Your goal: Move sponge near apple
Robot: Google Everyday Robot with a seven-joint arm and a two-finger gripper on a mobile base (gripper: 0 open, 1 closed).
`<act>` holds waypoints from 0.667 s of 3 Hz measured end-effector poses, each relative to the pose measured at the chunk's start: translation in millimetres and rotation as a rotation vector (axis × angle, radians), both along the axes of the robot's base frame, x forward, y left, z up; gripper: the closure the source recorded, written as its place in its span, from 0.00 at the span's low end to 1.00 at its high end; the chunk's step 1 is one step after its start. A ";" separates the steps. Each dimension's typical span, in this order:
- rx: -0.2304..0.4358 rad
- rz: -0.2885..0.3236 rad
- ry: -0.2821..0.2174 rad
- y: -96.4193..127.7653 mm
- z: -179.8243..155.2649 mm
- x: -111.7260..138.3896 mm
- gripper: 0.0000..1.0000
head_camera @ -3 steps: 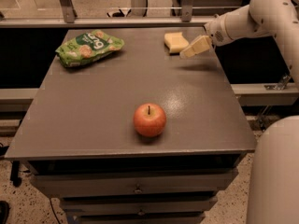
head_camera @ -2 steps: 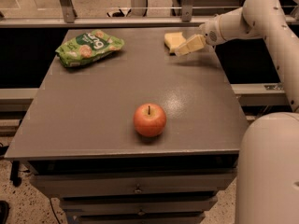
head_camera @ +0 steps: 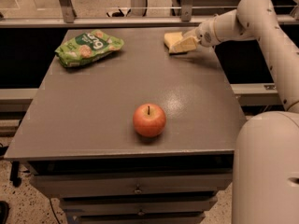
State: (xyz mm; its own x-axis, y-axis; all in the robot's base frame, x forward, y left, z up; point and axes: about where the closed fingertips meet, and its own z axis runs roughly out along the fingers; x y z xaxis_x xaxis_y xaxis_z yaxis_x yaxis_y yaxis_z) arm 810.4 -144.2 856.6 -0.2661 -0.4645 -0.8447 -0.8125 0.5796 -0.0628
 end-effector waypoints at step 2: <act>-0.033 0.119 0.061 27.1 -24.5 -39.8 0.85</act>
Offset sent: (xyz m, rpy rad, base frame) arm -0.0891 0.0502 -0.0385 -0.0817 0.0962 0.2502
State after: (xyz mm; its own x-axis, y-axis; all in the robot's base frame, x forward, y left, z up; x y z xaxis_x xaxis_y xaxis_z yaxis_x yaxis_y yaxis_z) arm 770.7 -117.1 832.2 -0.2577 -0.5230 -0.8125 -0.8783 0.4772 -0.0286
